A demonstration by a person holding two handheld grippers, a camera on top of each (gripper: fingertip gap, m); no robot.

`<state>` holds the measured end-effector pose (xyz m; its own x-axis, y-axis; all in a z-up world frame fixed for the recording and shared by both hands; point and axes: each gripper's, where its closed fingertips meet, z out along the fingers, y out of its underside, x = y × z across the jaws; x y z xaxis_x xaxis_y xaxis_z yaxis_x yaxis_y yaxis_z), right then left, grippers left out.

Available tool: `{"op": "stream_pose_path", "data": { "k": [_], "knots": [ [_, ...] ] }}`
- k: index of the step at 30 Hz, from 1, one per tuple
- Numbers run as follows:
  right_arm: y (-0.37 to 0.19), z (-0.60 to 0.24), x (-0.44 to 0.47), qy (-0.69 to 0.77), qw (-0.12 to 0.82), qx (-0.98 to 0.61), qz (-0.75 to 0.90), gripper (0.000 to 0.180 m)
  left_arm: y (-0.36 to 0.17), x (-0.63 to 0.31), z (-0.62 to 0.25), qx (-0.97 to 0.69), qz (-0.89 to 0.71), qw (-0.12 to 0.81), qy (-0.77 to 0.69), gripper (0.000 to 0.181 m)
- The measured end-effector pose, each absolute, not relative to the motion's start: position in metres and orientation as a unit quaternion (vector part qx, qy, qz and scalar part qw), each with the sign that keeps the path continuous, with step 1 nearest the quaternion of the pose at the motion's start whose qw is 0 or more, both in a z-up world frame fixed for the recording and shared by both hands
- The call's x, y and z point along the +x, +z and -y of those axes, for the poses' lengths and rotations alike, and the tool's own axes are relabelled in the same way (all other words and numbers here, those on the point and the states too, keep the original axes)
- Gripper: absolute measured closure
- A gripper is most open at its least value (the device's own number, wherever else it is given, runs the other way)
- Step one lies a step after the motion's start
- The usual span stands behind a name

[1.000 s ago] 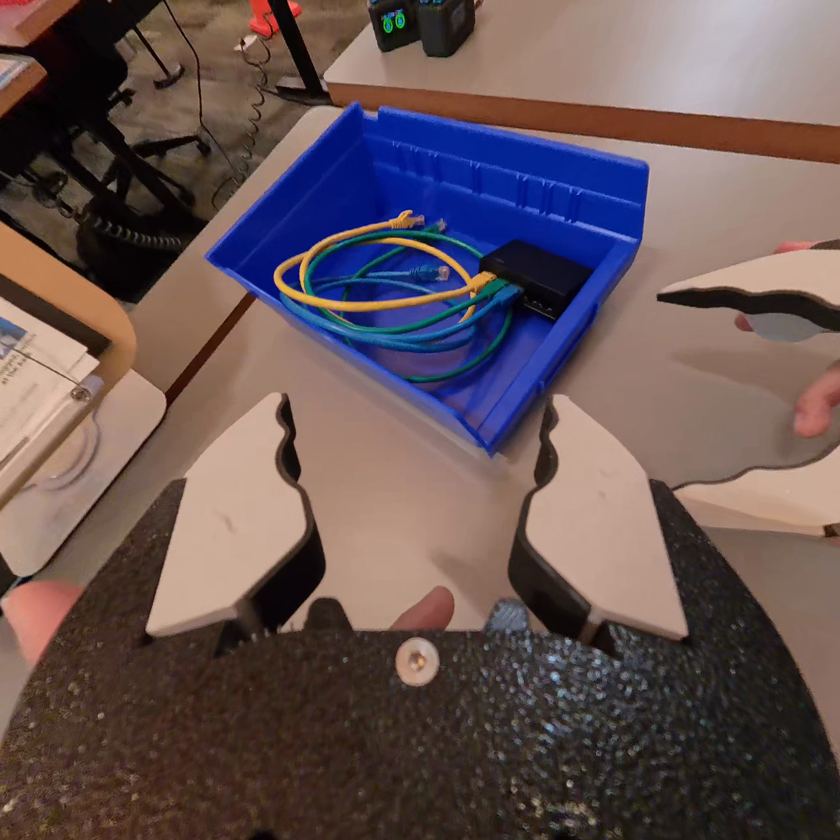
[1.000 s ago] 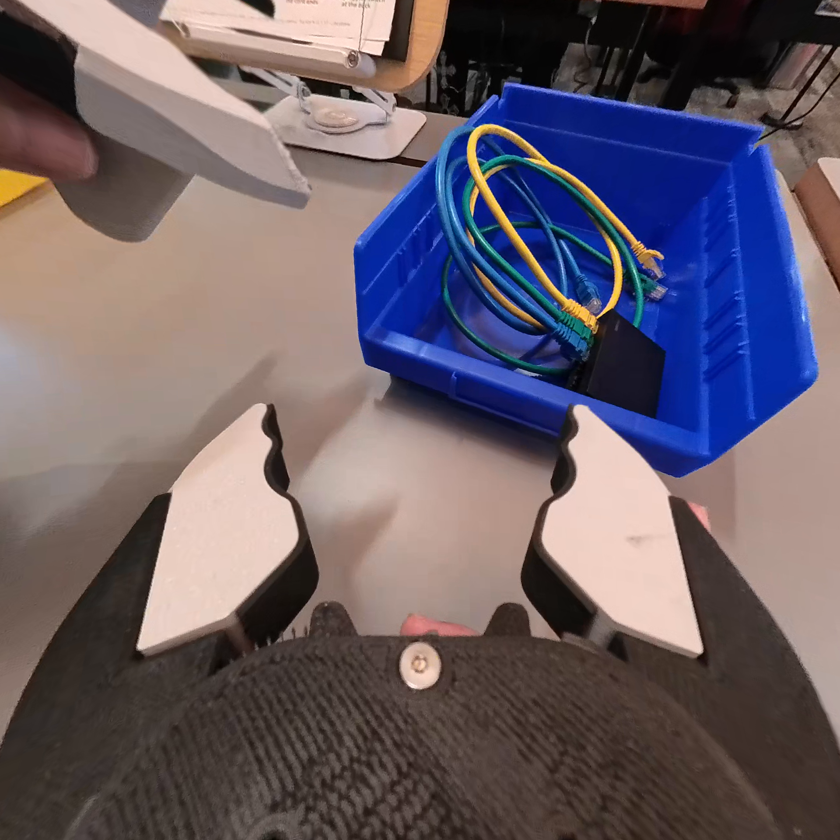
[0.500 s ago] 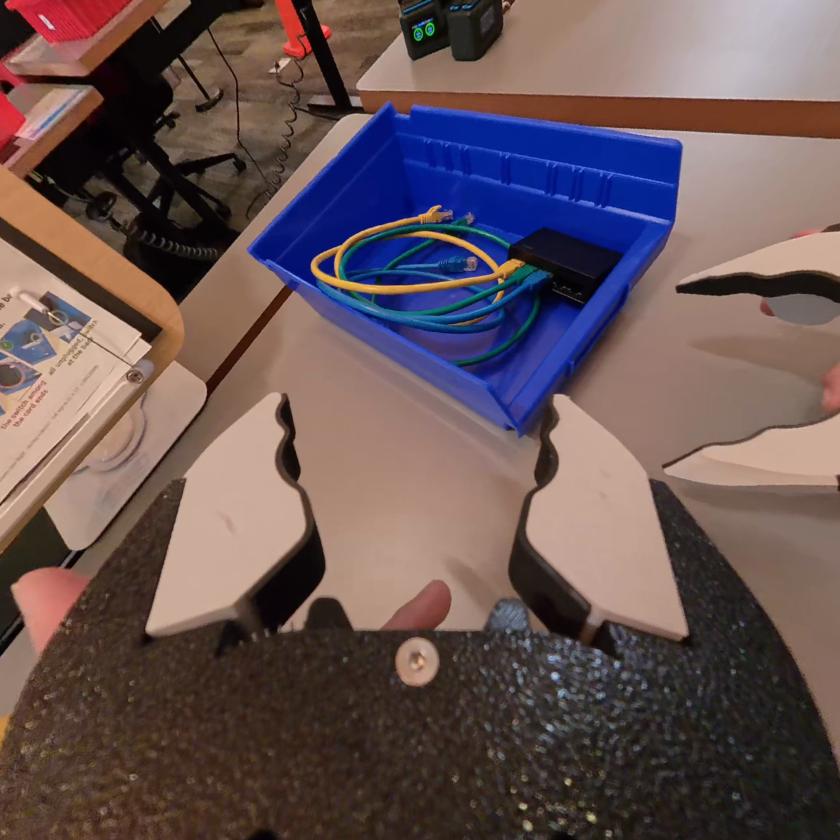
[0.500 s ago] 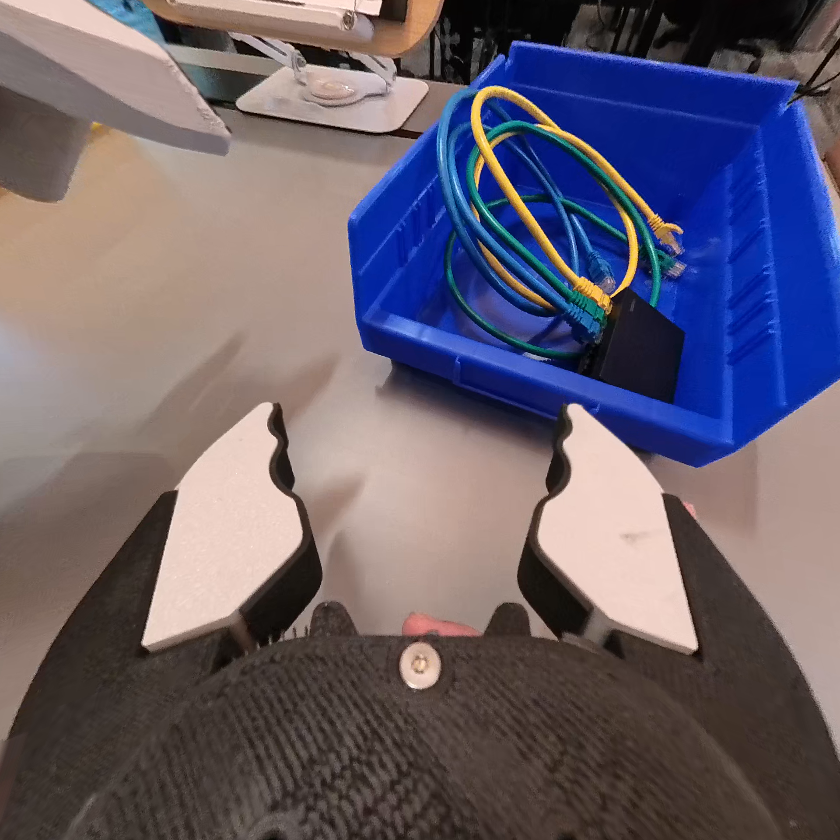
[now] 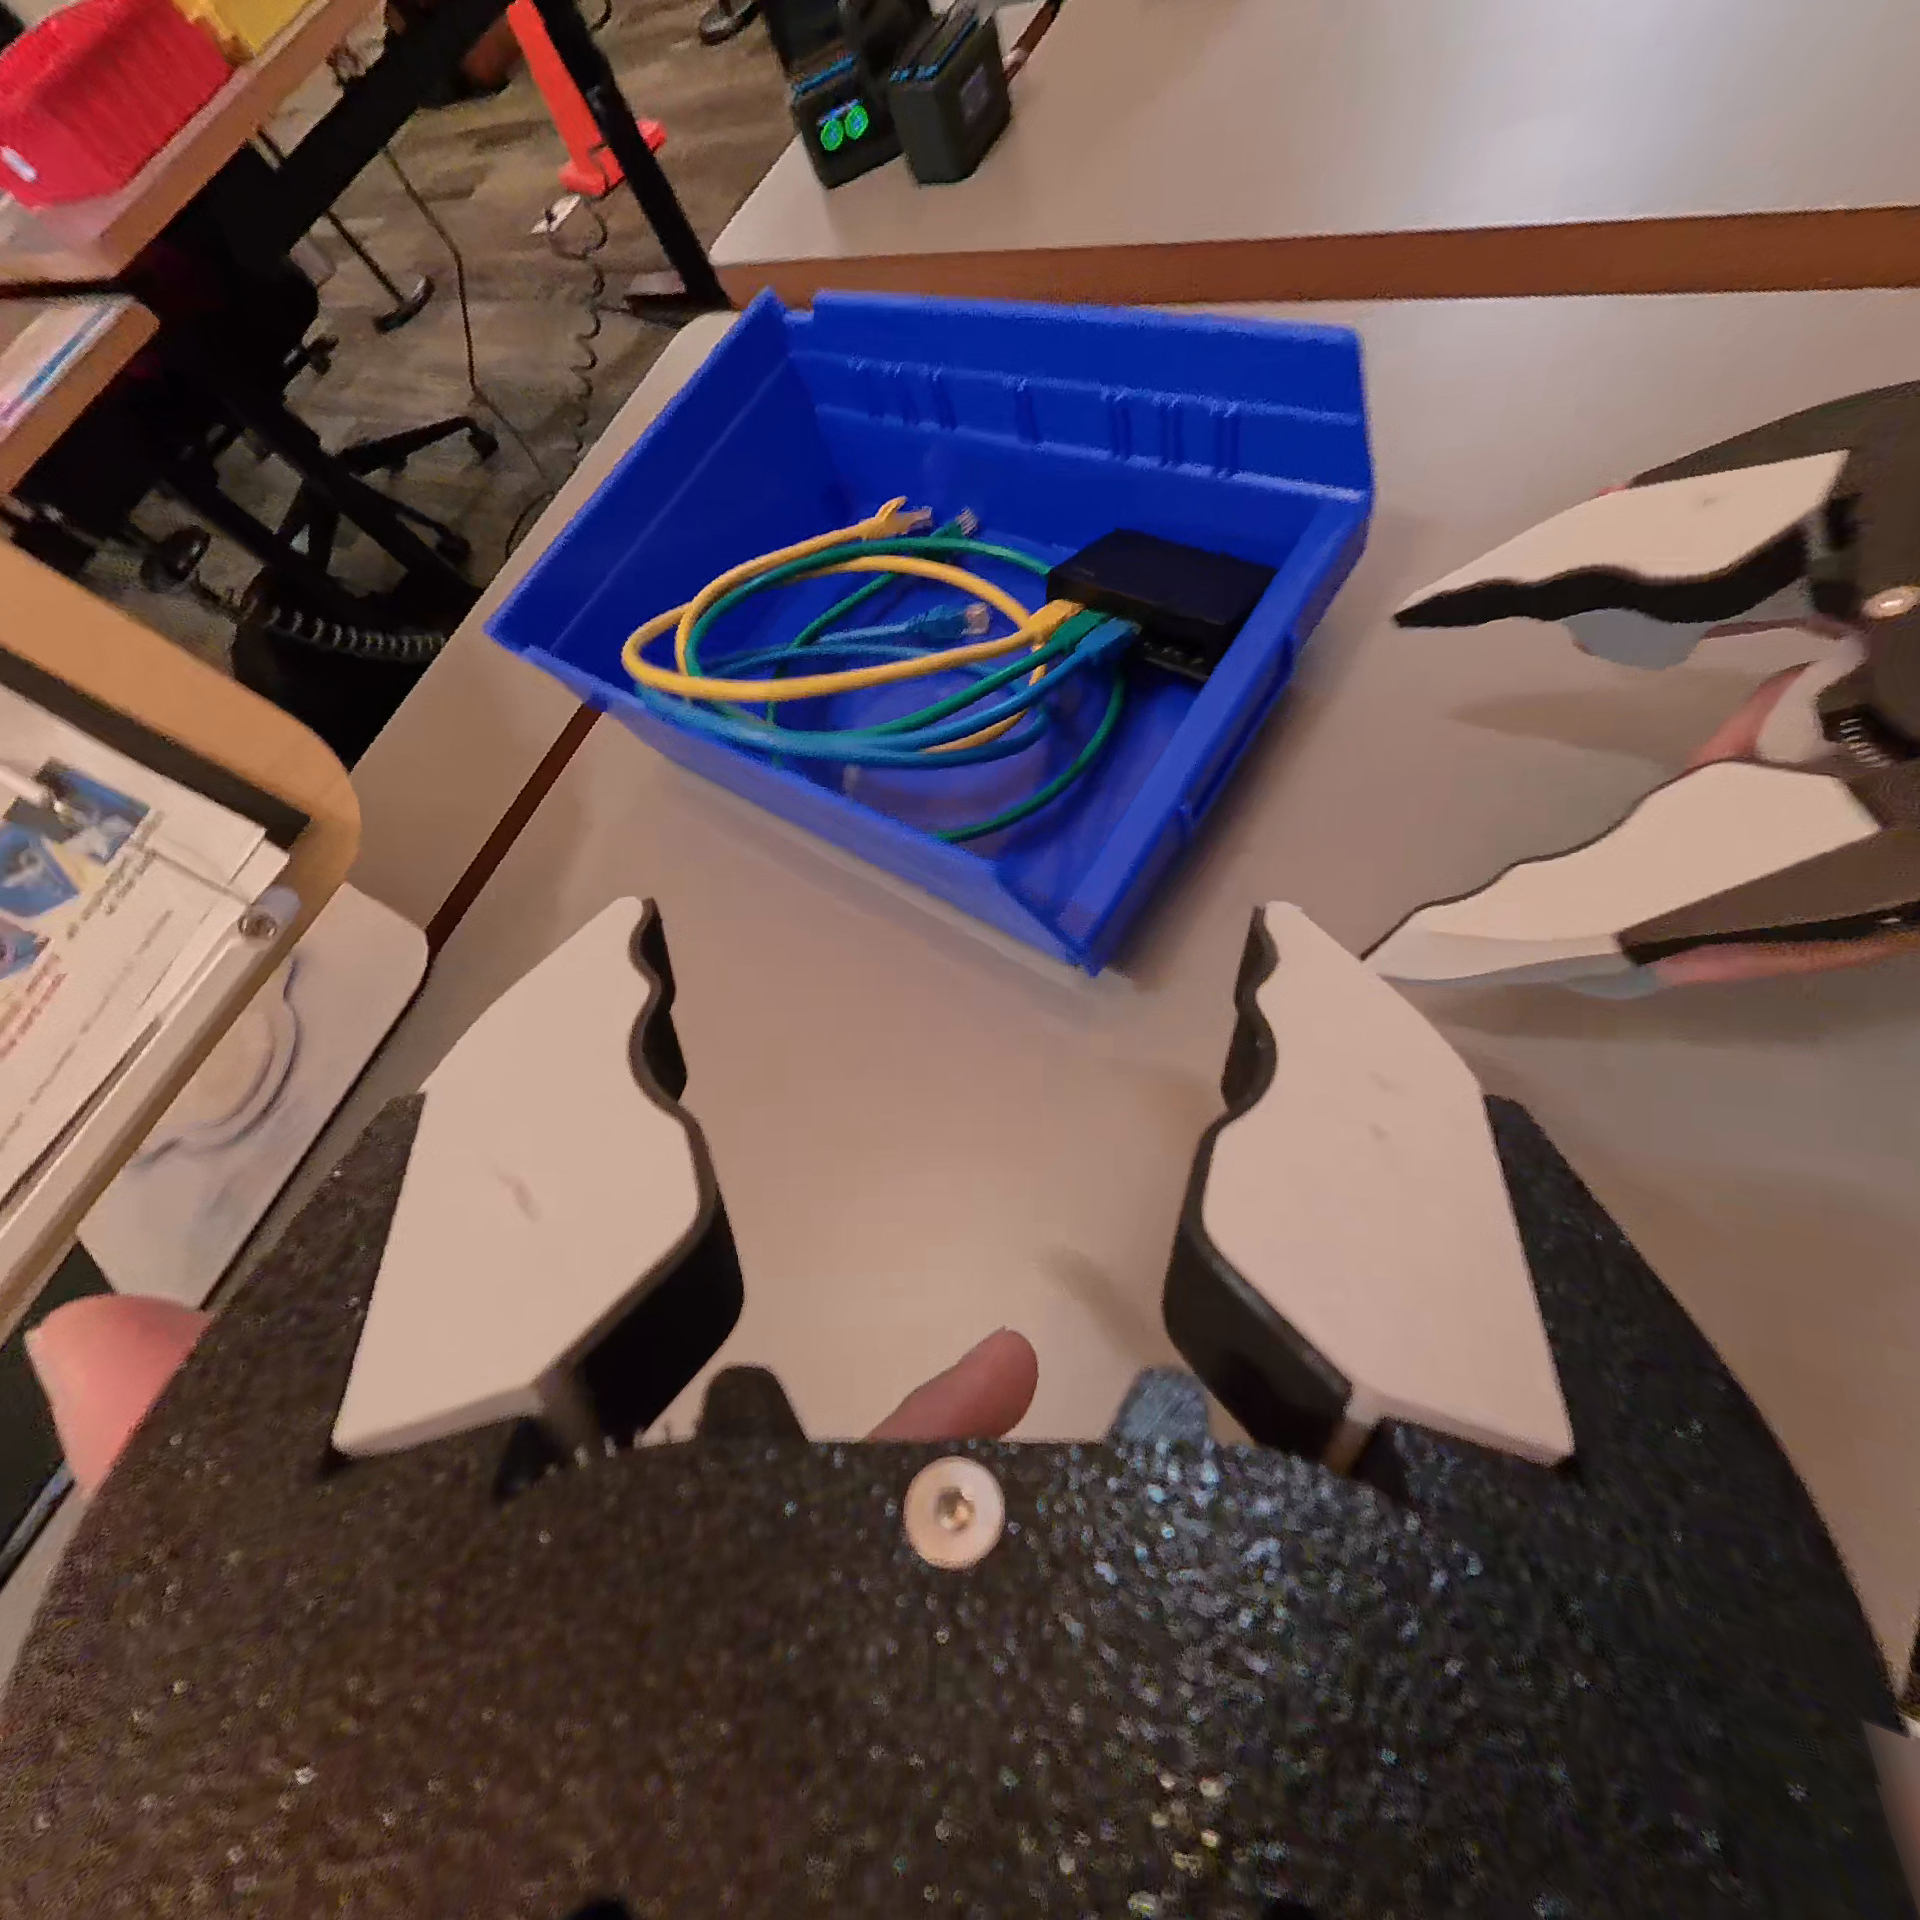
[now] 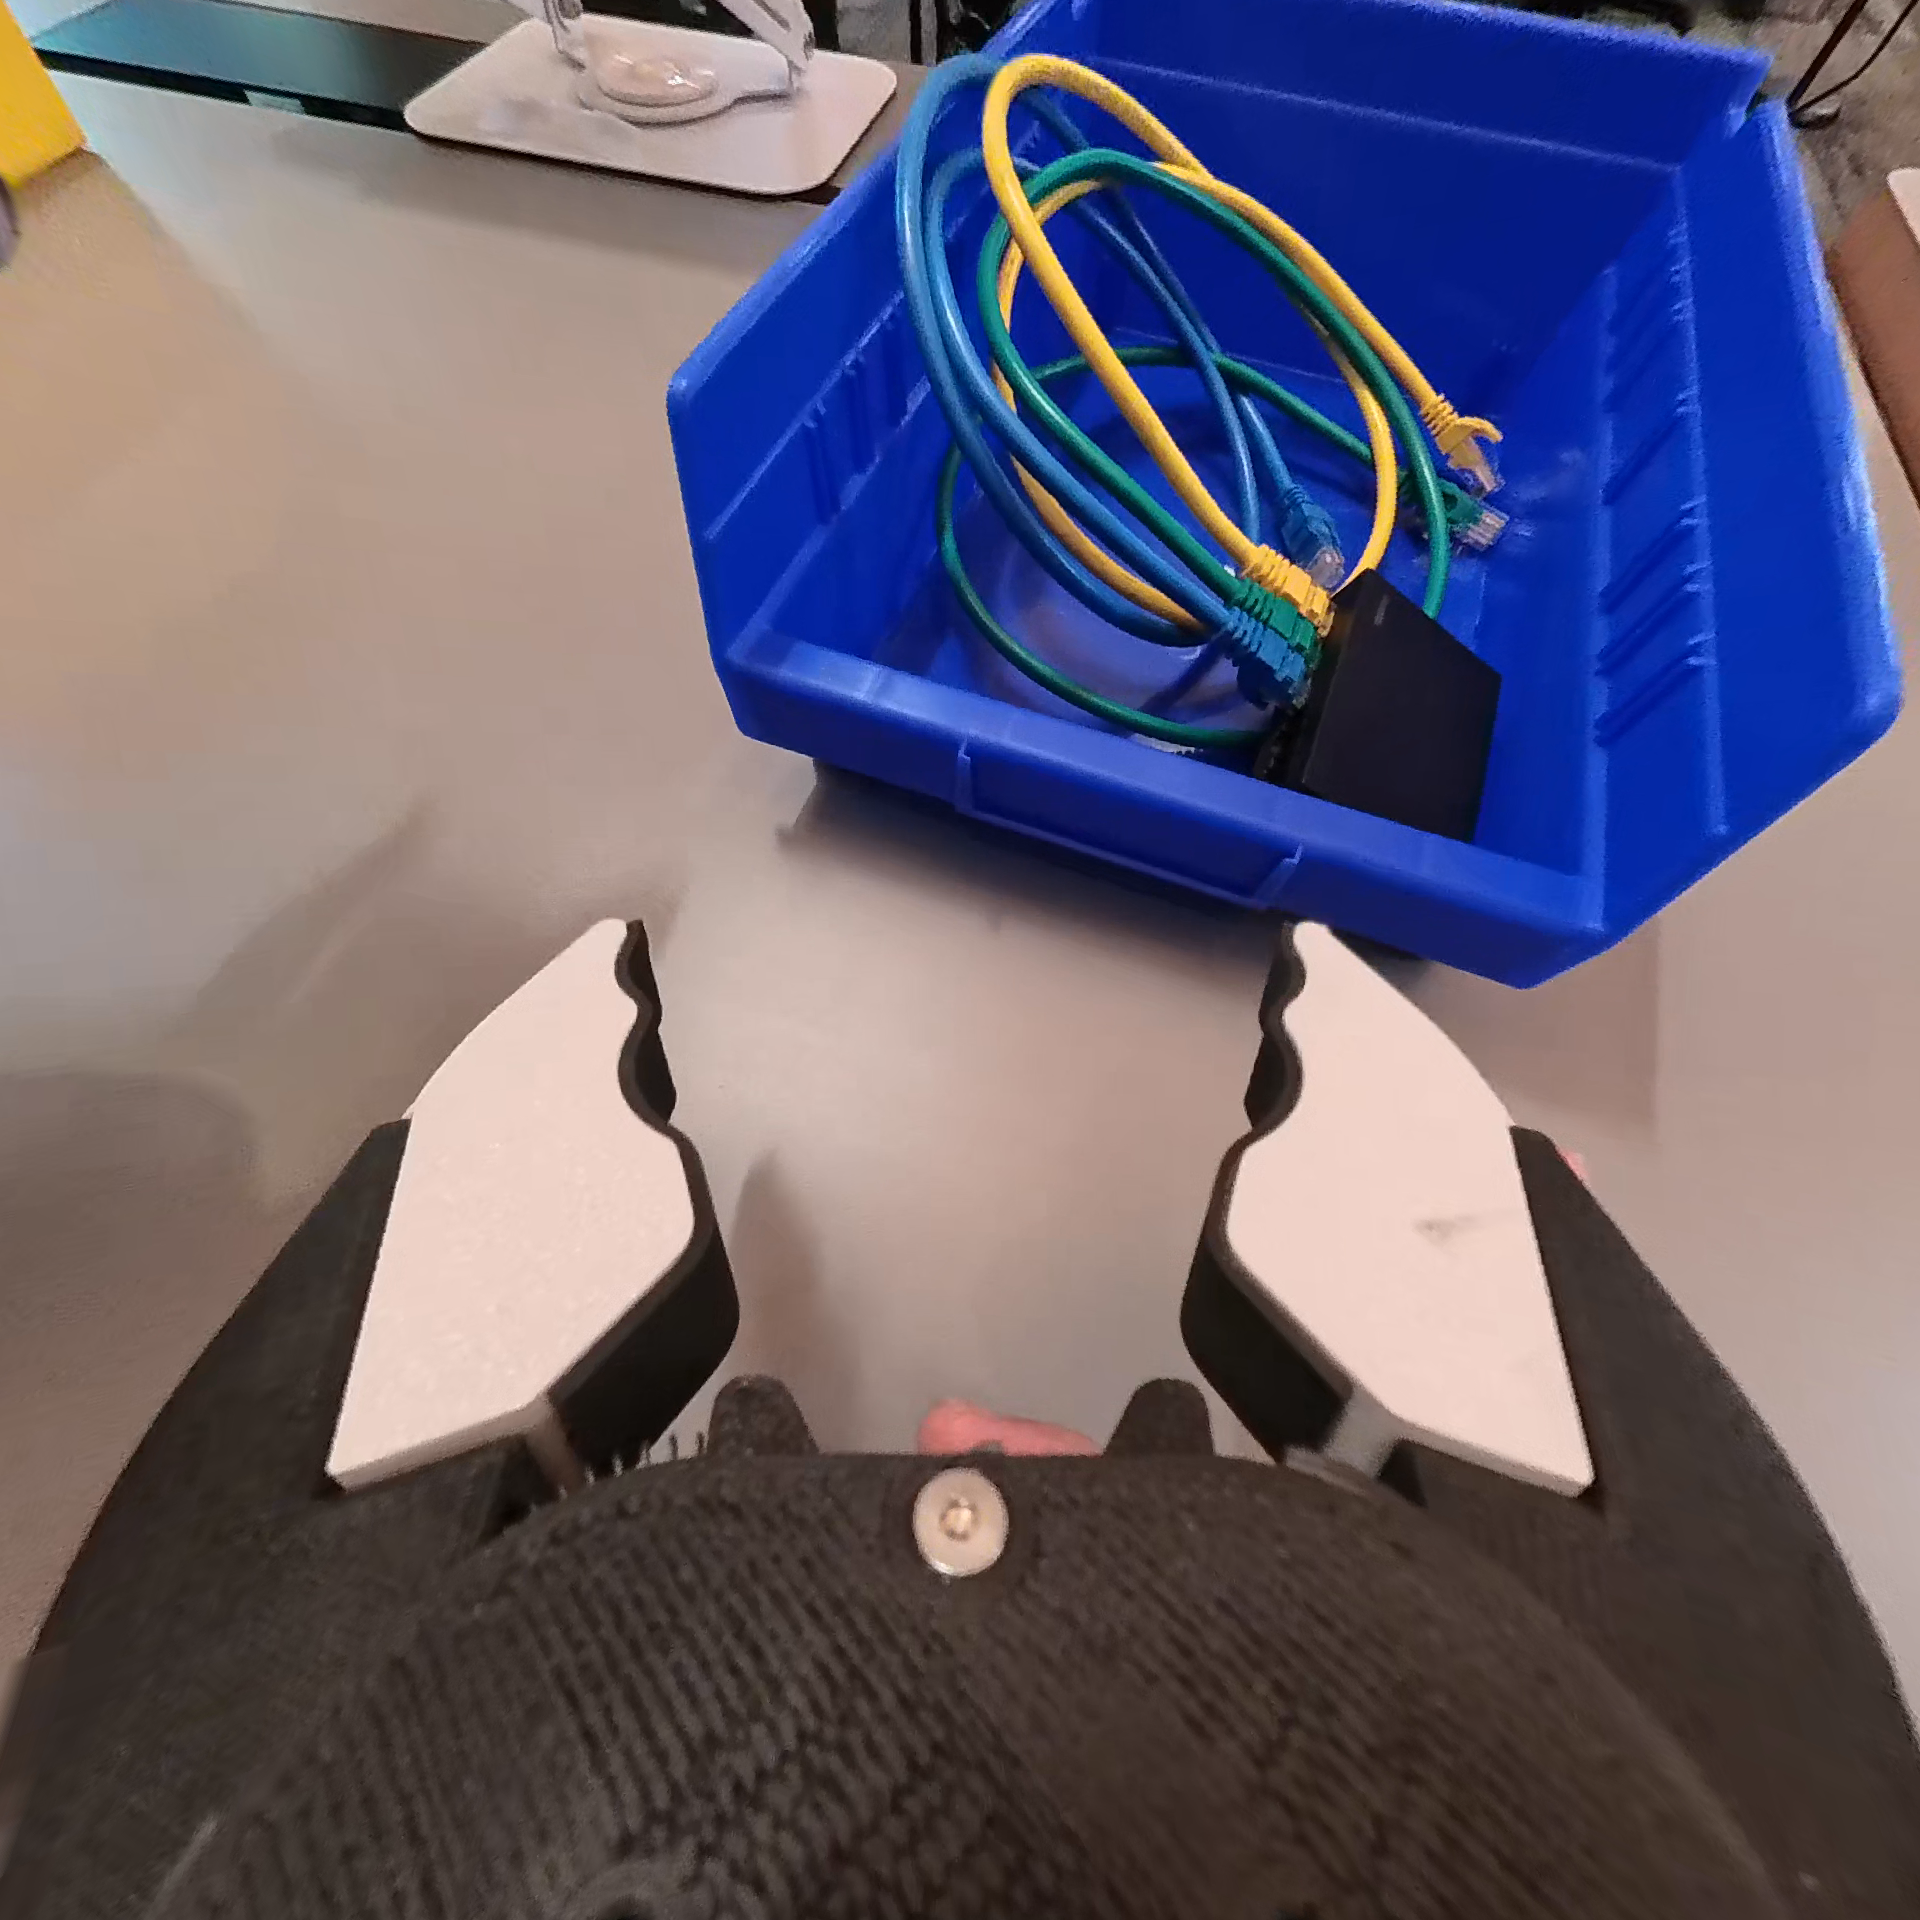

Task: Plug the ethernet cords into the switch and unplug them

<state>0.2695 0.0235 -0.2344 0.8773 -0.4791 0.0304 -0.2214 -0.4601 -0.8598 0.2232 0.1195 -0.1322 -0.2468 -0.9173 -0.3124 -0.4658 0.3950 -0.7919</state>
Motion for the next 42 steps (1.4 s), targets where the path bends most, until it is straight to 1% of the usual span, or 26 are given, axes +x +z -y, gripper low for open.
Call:
{"op": "stream_pose_path", "data": {
  "k": [3, 7, 11, 15, 16, 18, 21, 23, 25, 27, 30, 34, 38, 42],
  "knots": [
    [-0.234, -0.024, 0.269, -0.133, 0.478, -0.843, -0.207, 0.069, -0.124, 0.23, -0.097, -0.44, -0.748, 0.393, -0.303, 0.078],
    [-0.237, -0.022, 0.269, -0.127, 0.473, -0.847, -0.207, 0.07, -0.136, 0.24, -0.076, -0.427, -0.776, 0.352, -0.303, 0.079],
    [-0.235, -0.018, 0.273, -0.128, 0.477, -0.843, -0.213, 0.07, -0.132, 0.246, -0.053, -0.393, -0.783, 0.356, -0.325, 0.079],
    [-0.237, -0.013, 0.275, -0.119, 0.477, -0.843, -0.219, 0.071, -0.142, 0.253, -0.046, -0.412, -0.783, 0.32, -0.34, 0.08],
    [-0.237, -0.012, 0.275, -0.119, 0.477, -0.842, -0.219, 0.071, -0.142, 0.254, -0.047, -0.414, -0.778, 0.324, -0.345, 0.08],
    [-0.236, -0.01, 0.277, -0.122, 0.48, -0.84, -0.223, 0.071, -0.143, 0.259, -0.055, -0.422, -0.765, 0.345, -0.344, 0.08],
    [-0.236, -0.01, 0.278, -0.122, 0.48, -0.839, -0.225, 0.072, -0.156, 0.26, -0.083, -0.468, -0.752, 0.362, -0.293, 0.08],
    [-0.234, -0.011, 0.278, -0.125, 0.481, -0.838, -0.223, 0.071, -0.154, 0.256, -0.094, -0.473, -0.742, 0.381, -0.285, 0.08],
    [-0.231, -0.012, 0.279, -0.134, 0.485, -0.835, -0.223, 0.071, -0.146, 0.255, -0.095, -0.471, -0.728, 0.396, -0.303, 0.08],
    [-0.23, -0.015, 0.278, -0.131, 0.49, -0.833, -0.222, 0.071, -0.146, 0.257, -0.087, -0.466, -0.73, 0.384, -0.32, 0.08],
    [-0.236, -0.018, 0.273, -0.123, 0.479, -0.841, -0.217, 0.07, -0.152, 0.258, -0.084, -0.466, -0.739, 0.383, -0.301, 0.08],
    [-0.228, -0.016, 0.273, -0.141, 0.48, -0.841, -0.208, 0.069, -0.136, 0.247, -0.089, -0.458, -0.728, 0.407, -0.31, 0.08],
    [-0.229, -0.015, 0.275, -0.136, 0.482, -0.838, -0.214, 0.069, -0.127, 0.235, -0.127, -0.471, -0.707, 0.44, -0.29, 0.08],
    [-0.235, -0.016, 0.272, -0.129, 0.47, -0.847, -0.212, 0.069, -0.146, 0.21, -0.186, -0.531, -0.677, 0.438, -0.261, 0.08]
  ]
}}
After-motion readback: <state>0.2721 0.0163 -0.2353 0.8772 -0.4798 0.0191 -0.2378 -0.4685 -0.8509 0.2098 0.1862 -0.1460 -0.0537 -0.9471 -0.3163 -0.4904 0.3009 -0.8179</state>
